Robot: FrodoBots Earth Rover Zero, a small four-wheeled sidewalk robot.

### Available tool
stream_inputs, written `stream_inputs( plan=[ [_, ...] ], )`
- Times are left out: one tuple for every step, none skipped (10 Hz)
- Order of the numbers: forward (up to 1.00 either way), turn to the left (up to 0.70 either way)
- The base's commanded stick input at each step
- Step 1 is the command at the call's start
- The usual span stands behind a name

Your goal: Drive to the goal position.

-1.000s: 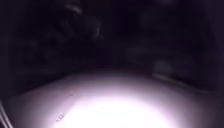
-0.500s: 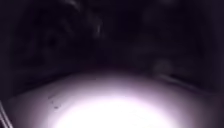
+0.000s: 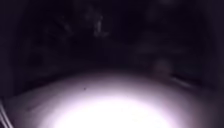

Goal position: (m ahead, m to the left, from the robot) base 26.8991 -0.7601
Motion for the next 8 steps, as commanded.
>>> stream_inputs(
  plan=[
    [1.0, 0.0],
    [1.0, 0.0],
    [1.0, 0.0],
    [1.0, 0.0],
    [1.0, 0.0],
    [1.0, 0.0],
    [1.0, 0.0],
    [1.0, 0.0]
  ],
)
